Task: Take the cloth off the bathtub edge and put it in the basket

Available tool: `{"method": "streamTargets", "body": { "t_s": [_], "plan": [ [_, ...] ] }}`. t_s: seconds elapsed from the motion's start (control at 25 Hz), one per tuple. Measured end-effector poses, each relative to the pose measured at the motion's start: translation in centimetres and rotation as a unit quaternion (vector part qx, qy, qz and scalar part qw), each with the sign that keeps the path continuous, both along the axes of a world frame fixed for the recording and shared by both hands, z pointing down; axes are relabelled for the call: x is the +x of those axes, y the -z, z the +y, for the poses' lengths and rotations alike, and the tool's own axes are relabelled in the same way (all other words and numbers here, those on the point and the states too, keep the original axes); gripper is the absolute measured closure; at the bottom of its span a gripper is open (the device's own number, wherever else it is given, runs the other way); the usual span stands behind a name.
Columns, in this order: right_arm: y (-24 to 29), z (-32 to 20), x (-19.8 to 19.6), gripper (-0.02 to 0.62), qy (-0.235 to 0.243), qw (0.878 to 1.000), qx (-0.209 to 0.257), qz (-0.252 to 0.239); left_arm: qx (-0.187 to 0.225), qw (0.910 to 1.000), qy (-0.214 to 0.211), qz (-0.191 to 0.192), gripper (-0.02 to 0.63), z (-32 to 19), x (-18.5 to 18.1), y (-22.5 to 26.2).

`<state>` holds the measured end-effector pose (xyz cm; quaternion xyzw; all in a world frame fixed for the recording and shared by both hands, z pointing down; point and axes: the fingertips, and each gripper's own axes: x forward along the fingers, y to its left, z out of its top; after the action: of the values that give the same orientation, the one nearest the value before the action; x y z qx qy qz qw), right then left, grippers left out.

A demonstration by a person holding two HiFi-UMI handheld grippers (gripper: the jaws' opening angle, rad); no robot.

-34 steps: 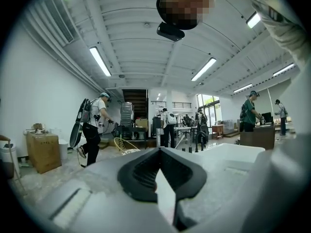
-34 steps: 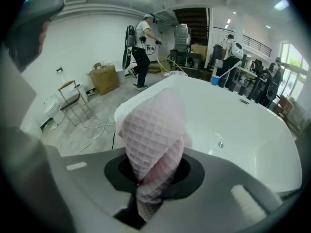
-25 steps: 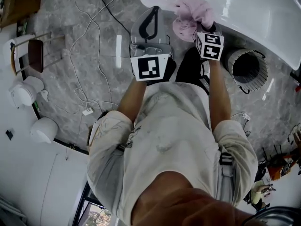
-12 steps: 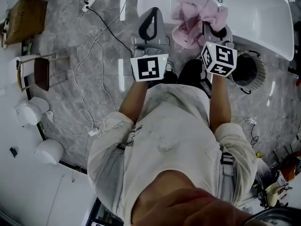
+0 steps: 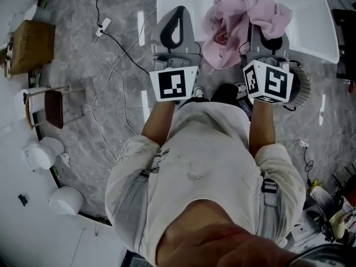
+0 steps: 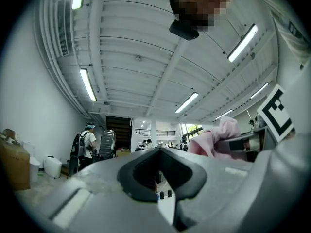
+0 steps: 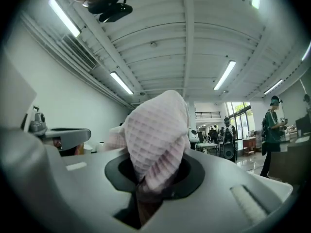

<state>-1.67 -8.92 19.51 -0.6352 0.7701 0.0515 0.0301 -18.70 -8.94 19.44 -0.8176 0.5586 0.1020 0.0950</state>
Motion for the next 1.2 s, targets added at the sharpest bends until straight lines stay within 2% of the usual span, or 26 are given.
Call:
{"method": "streamTargets", "body": {
  "t_s": [0.2, 0.44, 0.64, 0.92, 1.2],
  "plan": [
    [2.4, 0.3, 4.4, 0.515, -0.035, 0.999, 0.021, 0.002, 0.006, 0.9995, -0.031, -0.001, 0.604, -1.1, 4.5, 2.0],
    [2.5, 0.4, 7.5, 0.515, -0.084, 0.996, 0.021, 0.002, 0.009, 0.9973, -0.073, 0.002, 0.604, -2.6, 7.3, 2.2],
    [3.3, 2.0, 14.0, 0.514, -0.143, 0.989, 0.027, 0.002, 0.007, 0.9915, -0.130, -0.003, 0.604, -3.1, 14.1, 2.5],
    [3.5, 5.3, 23.2, 0.514, -0.239, 0.971, 0.027, 0.008, 0.002, 0.9753, -0.221, -0.009, 0.604, -3.5, 24.3, 2.3],
    [2.8, 10.1, 32.6, 0.514, -0.332, 0.943, 0.010, 0.012, -0.010, 0.9492, -0.314, -0.011, 0.604, -1.6, 35.7, 1.1]
  ]
}}
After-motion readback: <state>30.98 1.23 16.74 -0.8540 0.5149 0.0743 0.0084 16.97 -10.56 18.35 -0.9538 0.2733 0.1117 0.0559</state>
